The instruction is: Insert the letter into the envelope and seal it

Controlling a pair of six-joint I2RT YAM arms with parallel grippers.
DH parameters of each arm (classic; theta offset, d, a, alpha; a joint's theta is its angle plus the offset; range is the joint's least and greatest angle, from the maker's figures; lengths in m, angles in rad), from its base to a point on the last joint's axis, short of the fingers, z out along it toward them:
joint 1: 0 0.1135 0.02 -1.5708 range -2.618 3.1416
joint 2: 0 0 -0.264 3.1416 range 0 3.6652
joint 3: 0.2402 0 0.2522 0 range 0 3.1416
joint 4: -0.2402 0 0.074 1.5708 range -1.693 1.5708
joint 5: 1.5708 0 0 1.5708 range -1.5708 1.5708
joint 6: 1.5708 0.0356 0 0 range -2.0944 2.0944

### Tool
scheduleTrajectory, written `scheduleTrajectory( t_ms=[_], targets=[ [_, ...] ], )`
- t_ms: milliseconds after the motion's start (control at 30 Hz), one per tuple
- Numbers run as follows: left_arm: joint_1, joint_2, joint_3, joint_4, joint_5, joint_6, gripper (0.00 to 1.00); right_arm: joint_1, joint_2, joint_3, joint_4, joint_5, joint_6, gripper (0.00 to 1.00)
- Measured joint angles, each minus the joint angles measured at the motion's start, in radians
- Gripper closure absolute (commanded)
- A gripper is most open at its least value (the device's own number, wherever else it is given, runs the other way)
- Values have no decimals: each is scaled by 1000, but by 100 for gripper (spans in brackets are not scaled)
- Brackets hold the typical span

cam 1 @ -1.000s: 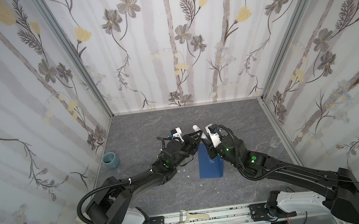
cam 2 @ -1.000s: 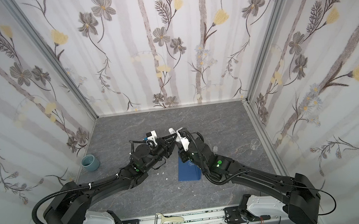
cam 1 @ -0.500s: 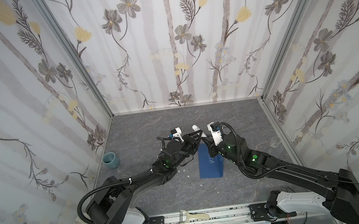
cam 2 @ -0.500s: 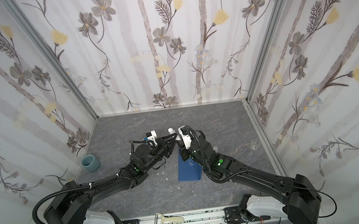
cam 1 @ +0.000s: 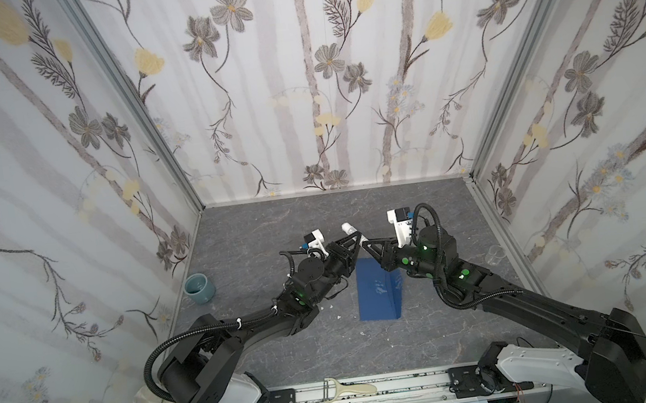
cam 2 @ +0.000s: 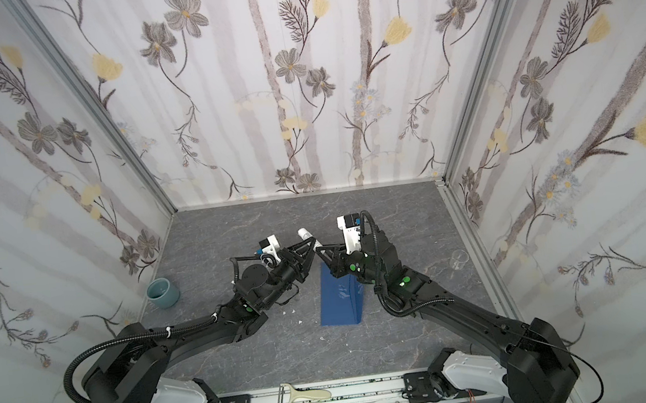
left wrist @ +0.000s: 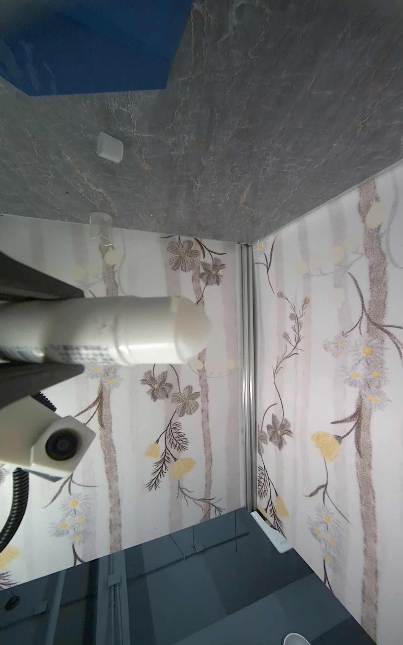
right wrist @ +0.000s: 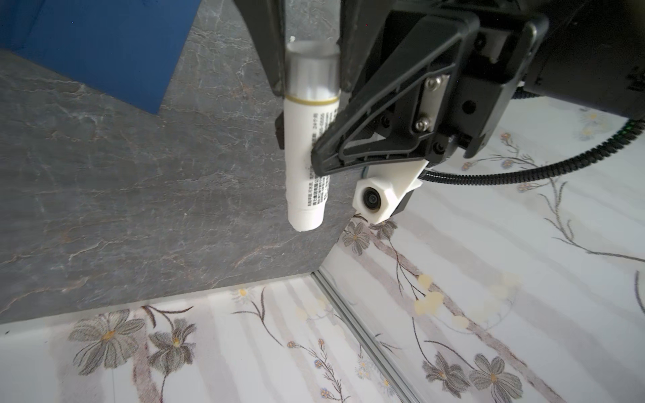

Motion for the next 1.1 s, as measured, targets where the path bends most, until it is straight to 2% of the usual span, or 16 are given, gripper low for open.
scheduleTrajectory(
  t_ms=[167,467,667,867,1100],
  targets=[
    [-8,18,-5,55,-14,17,100,-72,19,-51,132,-154,170,88],
    [-19,31,-27,174,-8,87,100,-135,46,-122,362,-325,428,86],
    [-19,63,-47,309,29,147,100,-163,67,-174,539,-404,579,86],
    [-20,130,-47,465,64,152,100,-182,103,-213,719,-460,721,87],
    [-24,140,-42,531,86,183,100,-196,215,-255,1065,-505,935,88]
  ],
)
